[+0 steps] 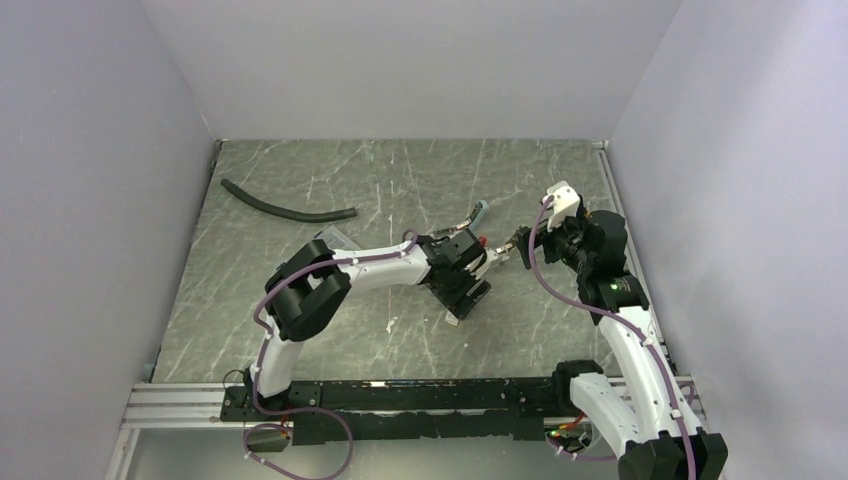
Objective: Load the staples into the stapler
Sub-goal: Open the staple box at the center of the board.
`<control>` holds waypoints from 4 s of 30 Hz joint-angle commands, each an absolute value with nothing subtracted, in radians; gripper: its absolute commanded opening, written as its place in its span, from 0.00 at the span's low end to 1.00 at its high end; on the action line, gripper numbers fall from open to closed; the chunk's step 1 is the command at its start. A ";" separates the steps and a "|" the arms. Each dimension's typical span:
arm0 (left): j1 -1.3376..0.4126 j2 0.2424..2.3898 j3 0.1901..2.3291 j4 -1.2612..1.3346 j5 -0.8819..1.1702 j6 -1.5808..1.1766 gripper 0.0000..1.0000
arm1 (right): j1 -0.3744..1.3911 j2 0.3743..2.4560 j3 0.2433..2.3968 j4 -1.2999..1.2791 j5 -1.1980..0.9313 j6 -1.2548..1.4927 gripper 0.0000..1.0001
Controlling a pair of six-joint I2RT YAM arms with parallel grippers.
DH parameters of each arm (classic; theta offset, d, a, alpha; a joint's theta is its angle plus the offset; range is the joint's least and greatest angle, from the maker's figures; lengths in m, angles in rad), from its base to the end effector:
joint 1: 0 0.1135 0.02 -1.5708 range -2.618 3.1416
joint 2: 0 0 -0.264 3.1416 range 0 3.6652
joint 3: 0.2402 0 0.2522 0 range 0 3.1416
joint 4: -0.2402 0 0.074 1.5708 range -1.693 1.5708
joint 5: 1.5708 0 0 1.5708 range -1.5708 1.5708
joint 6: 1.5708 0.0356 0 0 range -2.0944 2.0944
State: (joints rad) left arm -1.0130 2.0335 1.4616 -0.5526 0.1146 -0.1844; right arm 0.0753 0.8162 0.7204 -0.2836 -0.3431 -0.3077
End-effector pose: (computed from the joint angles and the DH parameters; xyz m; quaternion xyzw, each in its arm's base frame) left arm 0.2207 -0.3615 0.1690 0.4035 0.8861 -0.1707 0.1510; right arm 0.1872 0.0261 0.3023 -0.2493 0.7825 0.0763 0.5655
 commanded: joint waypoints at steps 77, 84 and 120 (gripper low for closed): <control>-0.767 1.577 1.068 -0.148 0.308 0.172 0.03 | 0.287 1.397 0.876 -0.082 -0.883 -0.023 0.52; -0.767 1.585 1.073 -0.149 0.310 0.165 0.03 | 0.305 1.495 0.910 -0.066 -0.935 -0.014 0.47; -0.752 1.593 1.022 -0.106 0.371 0.186 0.03 | 0.305 1.610 0.944 -0.166 -1.048 -0.148 0.04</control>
